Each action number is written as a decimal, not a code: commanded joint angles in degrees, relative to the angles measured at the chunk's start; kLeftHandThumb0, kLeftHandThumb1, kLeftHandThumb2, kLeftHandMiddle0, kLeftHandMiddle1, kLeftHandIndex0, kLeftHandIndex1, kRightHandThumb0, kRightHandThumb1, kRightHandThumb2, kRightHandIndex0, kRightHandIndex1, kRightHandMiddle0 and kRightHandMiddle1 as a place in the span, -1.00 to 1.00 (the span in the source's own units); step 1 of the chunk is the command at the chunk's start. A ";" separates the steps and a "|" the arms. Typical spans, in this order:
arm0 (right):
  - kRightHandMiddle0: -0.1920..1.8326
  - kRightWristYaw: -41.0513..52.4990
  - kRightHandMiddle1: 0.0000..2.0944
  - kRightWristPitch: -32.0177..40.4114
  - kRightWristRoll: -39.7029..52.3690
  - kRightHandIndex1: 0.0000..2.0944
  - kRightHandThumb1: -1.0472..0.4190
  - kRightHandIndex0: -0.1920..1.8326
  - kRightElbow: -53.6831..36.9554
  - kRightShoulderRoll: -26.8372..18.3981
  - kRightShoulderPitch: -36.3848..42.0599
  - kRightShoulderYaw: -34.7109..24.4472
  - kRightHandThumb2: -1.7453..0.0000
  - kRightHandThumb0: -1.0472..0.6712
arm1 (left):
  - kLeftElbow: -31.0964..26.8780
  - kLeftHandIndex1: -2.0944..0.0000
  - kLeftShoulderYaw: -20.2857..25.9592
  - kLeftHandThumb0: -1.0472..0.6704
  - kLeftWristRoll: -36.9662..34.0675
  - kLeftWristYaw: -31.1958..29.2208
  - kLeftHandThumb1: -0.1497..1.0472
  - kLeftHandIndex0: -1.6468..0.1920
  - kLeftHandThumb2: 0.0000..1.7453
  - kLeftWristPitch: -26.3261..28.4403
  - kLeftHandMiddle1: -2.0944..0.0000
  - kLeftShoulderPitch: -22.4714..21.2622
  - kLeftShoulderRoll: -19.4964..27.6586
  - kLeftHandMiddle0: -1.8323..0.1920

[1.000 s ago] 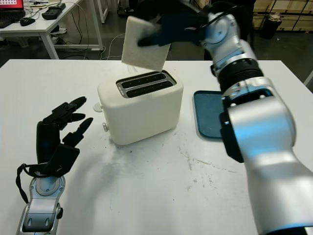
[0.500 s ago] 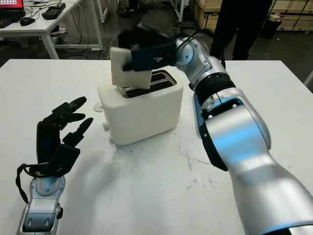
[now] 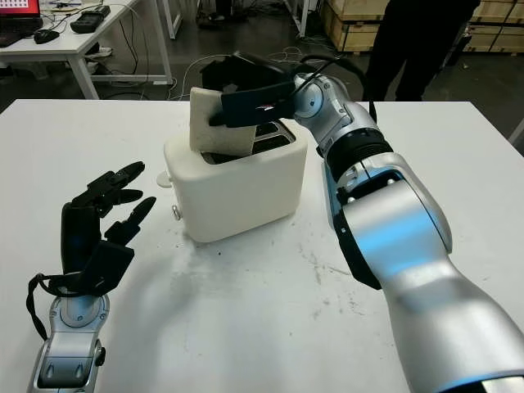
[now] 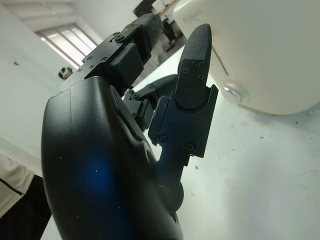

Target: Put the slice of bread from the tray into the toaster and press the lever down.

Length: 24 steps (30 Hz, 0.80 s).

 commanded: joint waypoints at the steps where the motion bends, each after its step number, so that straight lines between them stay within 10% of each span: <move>1: 0.03 0.77 0.67 0.37 -0.41 0.67 -0.83 0.26 1.02 -0.98 1.96 0.17 0.74 -0.31 | 0.01 0.94 0.04 -0.45 0.49 0.42 0.79 -0.04 -0.83 0.06 0.12 -0.17 0.10 0.27; 24: 0.01 0.56 0.67 1.56 -0.96 0.67 -0.83 0.20 1.54 -6.84 1.41 -0.52 0.77 -0.35 | -0.03 0.94 0.15 -0.44 0.39 0.22 0.79 -0.04 -0.83 -0.03 0.12 -0.30 0.20 0.27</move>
